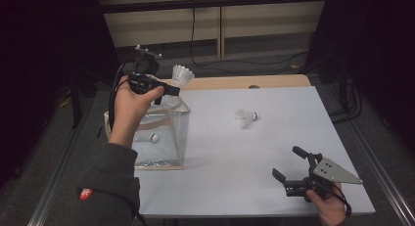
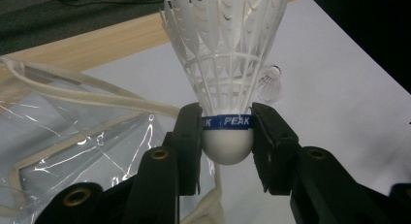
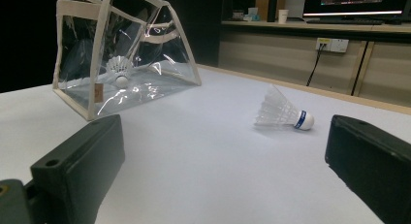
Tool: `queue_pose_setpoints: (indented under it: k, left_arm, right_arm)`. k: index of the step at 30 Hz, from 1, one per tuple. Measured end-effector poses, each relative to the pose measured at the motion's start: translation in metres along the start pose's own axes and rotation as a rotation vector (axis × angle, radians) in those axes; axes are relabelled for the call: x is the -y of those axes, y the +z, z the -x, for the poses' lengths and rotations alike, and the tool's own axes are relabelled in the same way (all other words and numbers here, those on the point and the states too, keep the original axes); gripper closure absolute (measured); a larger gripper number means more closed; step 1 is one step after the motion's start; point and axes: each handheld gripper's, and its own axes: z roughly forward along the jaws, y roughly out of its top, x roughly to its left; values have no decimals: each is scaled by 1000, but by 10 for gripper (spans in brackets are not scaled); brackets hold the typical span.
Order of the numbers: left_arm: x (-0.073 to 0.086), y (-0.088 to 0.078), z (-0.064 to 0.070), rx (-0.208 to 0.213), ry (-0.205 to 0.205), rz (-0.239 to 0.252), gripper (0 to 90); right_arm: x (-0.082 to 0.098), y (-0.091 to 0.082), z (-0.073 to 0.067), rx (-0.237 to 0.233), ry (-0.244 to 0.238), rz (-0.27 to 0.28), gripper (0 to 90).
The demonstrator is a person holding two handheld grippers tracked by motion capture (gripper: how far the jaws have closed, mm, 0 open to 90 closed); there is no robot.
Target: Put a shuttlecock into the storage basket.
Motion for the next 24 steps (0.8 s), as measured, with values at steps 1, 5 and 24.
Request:
queue_pose_setpoints:
  k: [1, 5, 24]
  left_arm:
    - [0, -1, -1, 1, -3, 2, 657]
    - [2, -2, -5, -11, -15, 3, 657]
    - [10, -4, -19, -47, -41, 7, 656]
  right_arm:
    - [0, 0, 0, 1, -1, 0, 3]
    - [0, 0, 0, 0, -2, 1, 3]
    - [0, 0, 0, 2, -4, -1, 3]
